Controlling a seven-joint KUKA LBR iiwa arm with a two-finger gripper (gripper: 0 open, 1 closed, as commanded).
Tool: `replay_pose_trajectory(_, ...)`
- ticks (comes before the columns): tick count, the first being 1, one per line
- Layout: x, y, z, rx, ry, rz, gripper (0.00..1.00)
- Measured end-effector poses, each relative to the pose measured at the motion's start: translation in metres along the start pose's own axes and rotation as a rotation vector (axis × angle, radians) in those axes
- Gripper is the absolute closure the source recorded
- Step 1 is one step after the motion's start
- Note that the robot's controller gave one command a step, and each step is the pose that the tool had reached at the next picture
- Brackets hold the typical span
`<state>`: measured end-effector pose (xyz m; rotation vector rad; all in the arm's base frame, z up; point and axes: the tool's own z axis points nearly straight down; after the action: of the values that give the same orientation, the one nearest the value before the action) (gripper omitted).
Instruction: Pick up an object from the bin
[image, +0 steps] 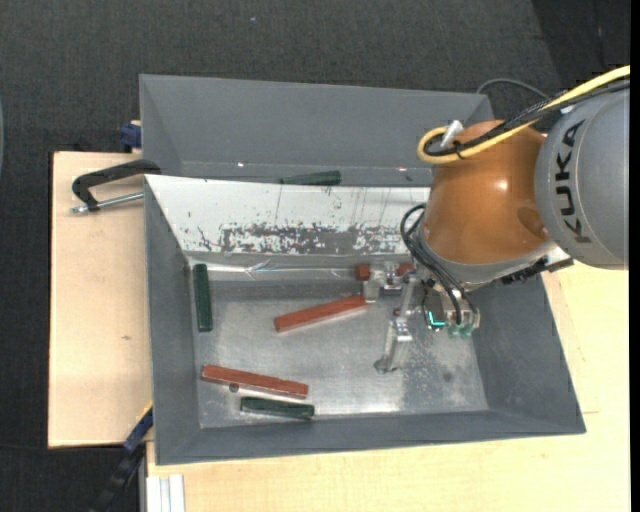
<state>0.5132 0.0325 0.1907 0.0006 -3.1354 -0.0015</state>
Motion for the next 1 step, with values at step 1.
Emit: replay_pose_trajectory(1,-0.001,-0.0002,-0.004,0.0,-0.007,0.001,0.0)
